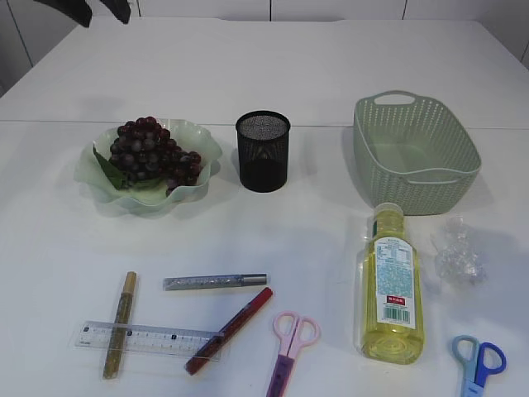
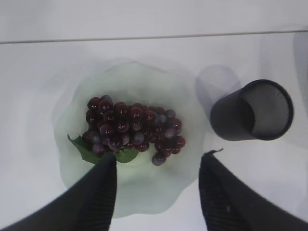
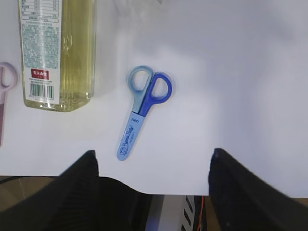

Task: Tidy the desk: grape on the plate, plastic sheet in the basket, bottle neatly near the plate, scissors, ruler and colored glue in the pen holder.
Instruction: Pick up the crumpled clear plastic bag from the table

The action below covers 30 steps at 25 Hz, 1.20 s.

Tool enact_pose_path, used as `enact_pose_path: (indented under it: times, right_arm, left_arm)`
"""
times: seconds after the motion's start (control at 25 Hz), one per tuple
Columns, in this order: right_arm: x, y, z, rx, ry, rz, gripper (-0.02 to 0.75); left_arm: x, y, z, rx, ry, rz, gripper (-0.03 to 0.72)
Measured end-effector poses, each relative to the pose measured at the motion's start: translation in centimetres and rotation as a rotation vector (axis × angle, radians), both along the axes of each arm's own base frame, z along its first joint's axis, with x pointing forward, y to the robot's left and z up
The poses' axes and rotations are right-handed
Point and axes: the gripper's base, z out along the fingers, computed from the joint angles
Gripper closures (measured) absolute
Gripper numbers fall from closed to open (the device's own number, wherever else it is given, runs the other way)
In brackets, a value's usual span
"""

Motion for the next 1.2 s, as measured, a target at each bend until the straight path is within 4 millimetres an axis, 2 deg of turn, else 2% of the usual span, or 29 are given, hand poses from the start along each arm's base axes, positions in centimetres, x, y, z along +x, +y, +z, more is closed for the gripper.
enact_pose_path:
  times: [0.32, 0.64, 0.72, 0.92, 1.2]
  right_arm:
    - [2.0, -0.2, 0.0, -0.016, -0.169, -0.034, 0.186]
    - [5.1, -0.3, -2.2, 0.003, -0.221, -0.064, 0.186]
    - [5.8, -0.3, -3.0, 0.006, -0.21, -0.059, 0.168]
    - [7.5, 0.0, -5.2, -0.009, -0.194, -0.014, 0.186]
    - [9.3, 1.7, -8.0, -0.044, -0.203, 0.084, 0.188]
  left_arm:
    - [-4.0, 0.6, 6.1, -0.064, -0.122, -0.04, 0.283]
    - [-7.8, 0.2, 10.2, -0.09, -0.215, -0.084, 0.283]
    - [-8.3, 0.3, 10.9, -0.095, -0.231, -0.087, 0.283]
    - [-9.2, 0.6, 11.8, -0.102, -0.256, -0.089, 0.283]
    - [-9.4, 0.4, 11.9, -0.103, -0.258, -0.096, 0.283]
